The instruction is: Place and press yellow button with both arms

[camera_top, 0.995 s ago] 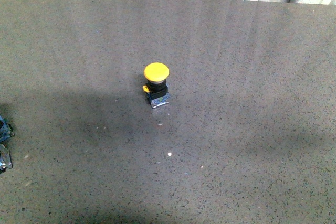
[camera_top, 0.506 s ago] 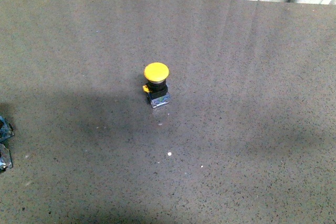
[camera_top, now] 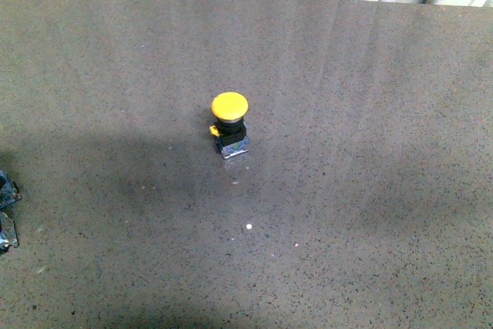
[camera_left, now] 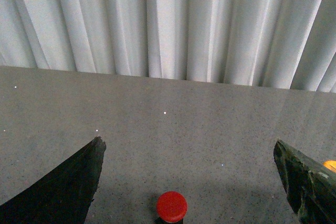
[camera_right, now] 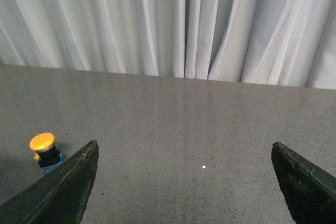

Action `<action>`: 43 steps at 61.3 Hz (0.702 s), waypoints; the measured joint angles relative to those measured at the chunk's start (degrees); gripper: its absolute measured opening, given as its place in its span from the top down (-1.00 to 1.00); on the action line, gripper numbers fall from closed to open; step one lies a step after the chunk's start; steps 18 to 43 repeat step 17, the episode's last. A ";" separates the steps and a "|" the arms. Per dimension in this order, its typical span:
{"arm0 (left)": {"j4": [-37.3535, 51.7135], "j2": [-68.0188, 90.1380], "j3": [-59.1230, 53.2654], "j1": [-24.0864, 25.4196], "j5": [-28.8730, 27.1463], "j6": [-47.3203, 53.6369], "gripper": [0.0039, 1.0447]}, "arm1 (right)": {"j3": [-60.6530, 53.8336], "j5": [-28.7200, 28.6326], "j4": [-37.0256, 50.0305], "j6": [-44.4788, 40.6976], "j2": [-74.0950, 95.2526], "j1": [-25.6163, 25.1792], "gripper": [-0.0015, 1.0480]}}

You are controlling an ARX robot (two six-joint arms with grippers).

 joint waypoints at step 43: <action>0.02 0.00 0.00 0.00 0.00 0.00 -0.83 | 0.00 0.00 0.00 0.00 0.02 0.02 -0.82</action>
